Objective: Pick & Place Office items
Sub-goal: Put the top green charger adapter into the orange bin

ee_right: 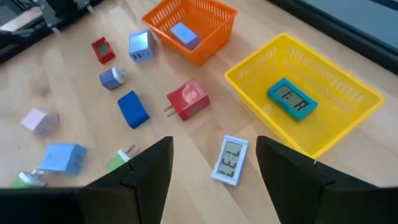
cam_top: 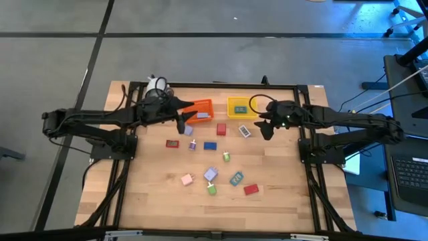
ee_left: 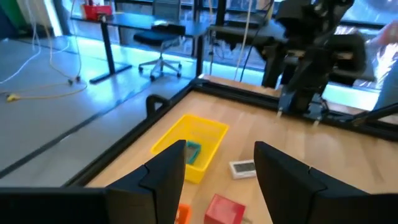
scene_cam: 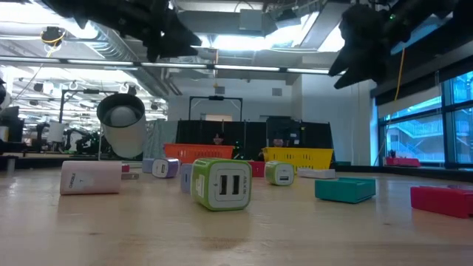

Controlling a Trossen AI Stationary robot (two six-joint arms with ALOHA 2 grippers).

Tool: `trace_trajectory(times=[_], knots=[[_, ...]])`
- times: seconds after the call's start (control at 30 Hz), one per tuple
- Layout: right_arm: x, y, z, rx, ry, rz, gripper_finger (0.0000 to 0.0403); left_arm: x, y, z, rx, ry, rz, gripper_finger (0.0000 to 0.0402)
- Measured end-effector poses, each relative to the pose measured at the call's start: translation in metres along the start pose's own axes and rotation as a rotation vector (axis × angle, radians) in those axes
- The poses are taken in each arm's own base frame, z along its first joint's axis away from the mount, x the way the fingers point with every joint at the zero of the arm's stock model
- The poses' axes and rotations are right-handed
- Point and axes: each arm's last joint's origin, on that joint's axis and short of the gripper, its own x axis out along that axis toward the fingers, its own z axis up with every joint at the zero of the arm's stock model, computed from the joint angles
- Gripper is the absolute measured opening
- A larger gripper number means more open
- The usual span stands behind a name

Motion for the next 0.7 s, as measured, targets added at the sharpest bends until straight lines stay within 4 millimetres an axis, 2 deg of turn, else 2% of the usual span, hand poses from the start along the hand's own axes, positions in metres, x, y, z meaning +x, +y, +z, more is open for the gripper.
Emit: trace_trajectory(times=[0.43, 0.7], knots=[[0.022, 0.005, -0.006, 0.002, 0.146, 0.082, 0.0233, -0.001, -0.009, -0.002, 0.048, 0.004, -0.031, 0.0185], [0.035, 0.015, -0.011, 0.012, 0.180, 0.071, 0.0233, -0.001, -0.005, -0.001, 0.061, -0.005, 0.053, 0.0185]])
